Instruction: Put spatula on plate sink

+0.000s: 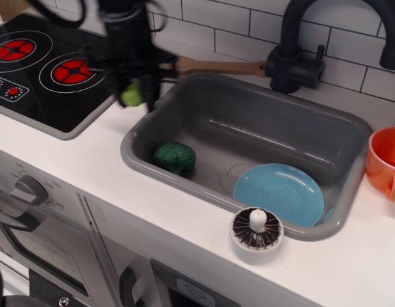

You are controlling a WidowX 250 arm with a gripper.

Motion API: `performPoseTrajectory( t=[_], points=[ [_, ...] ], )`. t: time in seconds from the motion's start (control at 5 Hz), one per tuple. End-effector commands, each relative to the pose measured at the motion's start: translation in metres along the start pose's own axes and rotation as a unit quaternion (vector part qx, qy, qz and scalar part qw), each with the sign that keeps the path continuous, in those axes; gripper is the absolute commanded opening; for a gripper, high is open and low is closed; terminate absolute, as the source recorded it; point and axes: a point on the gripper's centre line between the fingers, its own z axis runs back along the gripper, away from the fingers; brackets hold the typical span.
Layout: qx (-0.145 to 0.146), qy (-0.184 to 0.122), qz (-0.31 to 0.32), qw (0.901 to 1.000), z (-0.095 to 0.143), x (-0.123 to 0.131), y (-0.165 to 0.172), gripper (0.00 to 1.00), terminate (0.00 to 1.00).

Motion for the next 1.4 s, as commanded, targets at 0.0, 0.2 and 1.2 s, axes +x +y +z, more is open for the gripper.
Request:
performPoseTrajectory(
  t=[0.0,0.2,1.2],
  points=[
    [-0.014,-0.018,0.002,0.9997,0.006,0.001,-0.056,0.00,0.00],
    [-0.017,0.001,0.004,0.9999,-0.010,-0.010,-0.087,0.00,0.00],
    [-0.024,0.038,0.047,0.9979,-0.061,-0.040,-0.141,1.00,0.00]
  ],
)
